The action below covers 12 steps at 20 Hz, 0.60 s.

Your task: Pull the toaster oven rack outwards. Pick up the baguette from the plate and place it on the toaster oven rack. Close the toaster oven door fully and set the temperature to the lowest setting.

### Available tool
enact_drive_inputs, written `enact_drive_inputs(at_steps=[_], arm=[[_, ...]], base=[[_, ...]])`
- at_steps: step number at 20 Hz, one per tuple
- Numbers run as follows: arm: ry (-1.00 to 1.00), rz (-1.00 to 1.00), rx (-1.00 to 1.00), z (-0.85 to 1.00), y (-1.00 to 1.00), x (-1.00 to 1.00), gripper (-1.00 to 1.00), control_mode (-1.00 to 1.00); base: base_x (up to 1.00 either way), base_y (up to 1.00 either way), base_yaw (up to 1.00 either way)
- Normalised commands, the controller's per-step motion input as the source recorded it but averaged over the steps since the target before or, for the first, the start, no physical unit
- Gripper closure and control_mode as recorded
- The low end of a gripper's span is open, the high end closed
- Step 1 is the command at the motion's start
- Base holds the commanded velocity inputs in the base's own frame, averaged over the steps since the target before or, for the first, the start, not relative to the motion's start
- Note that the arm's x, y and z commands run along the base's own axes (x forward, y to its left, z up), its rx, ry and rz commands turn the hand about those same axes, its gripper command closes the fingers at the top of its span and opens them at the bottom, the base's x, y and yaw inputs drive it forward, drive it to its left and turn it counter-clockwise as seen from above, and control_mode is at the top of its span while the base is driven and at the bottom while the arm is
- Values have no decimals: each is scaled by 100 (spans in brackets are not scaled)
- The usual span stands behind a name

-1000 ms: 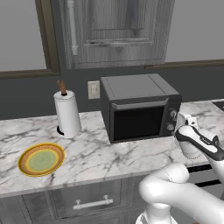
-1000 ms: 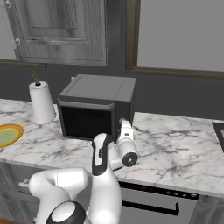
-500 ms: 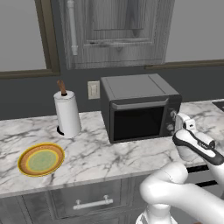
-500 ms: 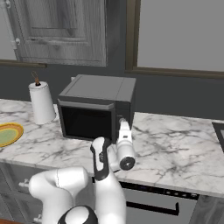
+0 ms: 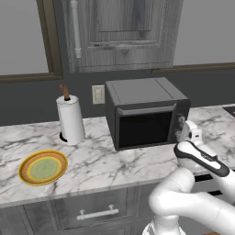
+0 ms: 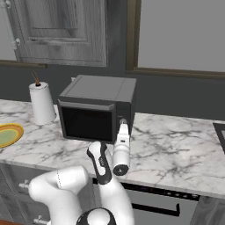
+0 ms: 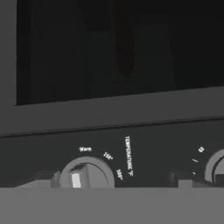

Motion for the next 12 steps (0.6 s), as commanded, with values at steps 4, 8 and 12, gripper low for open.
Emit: enact_drive_inputs(at_steps=[4, 8, 12], arm=[[0, 2, 26, -51, -26, 37, -100, -100], [3, 6, 13, -39, -38, 45, -100, -100], [4, 6, 8, -27, -43, 43, -100, -100]], base=[[0, 0, 0], [0, 0, 0], [0, 0, 0]])
